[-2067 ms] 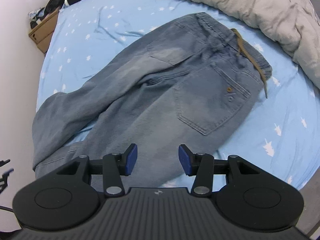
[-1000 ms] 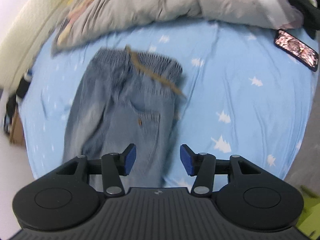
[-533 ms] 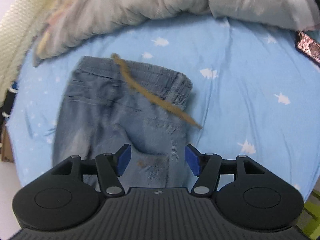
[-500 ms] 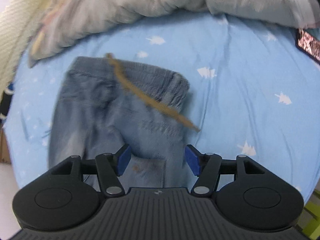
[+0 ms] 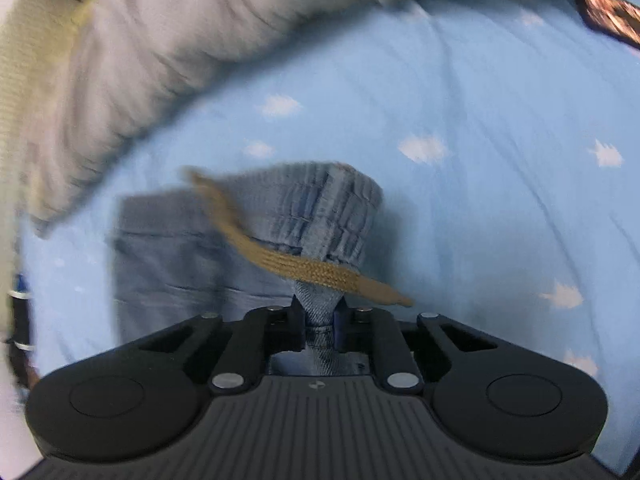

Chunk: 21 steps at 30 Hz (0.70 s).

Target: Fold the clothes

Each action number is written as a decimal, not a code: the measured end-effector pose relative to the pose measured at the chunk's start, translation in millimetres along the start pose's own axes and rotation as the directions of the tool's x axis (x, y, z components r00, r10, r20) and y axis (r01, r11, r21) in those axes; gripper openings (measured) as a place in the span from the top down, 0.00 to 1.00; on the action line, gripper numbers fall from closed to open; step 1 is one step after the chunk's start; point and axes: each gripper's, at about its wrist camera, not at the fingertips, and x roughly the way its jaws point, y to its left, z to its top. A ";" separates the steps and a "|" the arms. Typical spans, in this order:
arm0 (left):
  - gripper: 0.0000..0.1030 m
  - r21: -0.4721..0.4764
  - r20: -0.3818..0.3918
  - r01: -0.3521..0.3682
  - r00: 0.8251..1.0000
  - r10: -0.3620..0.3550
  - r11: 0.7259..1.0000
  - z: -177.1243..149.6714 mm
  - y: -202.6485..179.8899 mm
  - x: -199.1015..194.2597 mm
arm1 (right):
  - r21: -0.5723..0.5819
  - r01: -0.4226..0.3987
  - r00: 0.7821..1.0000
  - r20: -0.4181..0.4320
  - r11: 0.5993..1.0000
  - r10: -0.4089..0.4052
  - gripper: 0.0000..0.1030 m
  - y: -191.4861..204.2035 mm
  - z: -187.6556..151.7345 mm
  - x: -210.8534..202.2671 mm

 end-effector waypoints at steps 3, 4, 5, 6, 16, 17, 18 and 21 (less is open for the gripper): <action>0.99 0.020 0.020 0.052 0.998 -0.052 0.998 2.9 -31.2 1.3 | -0.069 -0.100 0.995 -0.007 0.993 0.100 0.89 37.8 6.5 -6.5; 0.99 0.026 0.023 0.069 0.997 -0.069 0.997 3.3 -44.1 3.7 | -0.079 -0.118 0.993 -0.010 0.990 0.118 0.89 50.0 7.4 -5.3; 0.99 0.032 0.025 0.085 0.996 -0.086 0.996 2.8 -56.6 7.5 | -0.084 -0.134 0.991 -0.012 0.987 0.134 0.89 64.2 7.4 -1.5; 0.99 0.036 0.029 0.100 0.994 -0.101 0.994 2.6 -70.4 10.1 | -0.088 -0.150 0.989 -0.014 0.985 0.150 0.89 79.1 7.1 2.8; 0.99 0.045 0.035 0.109 0.993 -0.111 0.993 9.8 -156.9 56.4 | -0.178 -0.198 0.980 -0.041 0.964 0.194 0.89 179.8 5.8 66.6; 0.99 0.044 0.034 0.103 0.994 -0.105 0.994 10.4 -161.2 60.9 | -0.197 -0.195 0.981 -0.046 0.961 0.189 0.89 186.4 5.5 74.2; 0.99 0.044 0.034 0.097 0.995 -0.099 0.994 10.5 -165.1 65.3 | -0.208 -0.191 0.982 -0.052 0.959 0.184 0.89 192.1 5.2 81.0; 0.99 0.044 0.033 0.076 0.996 -0.078 0.996 10.9 -177.4 76.5 | -0.223 -0.182 0.983 -0.066 0.958 0.171 0.89 205.0 4.6 99.5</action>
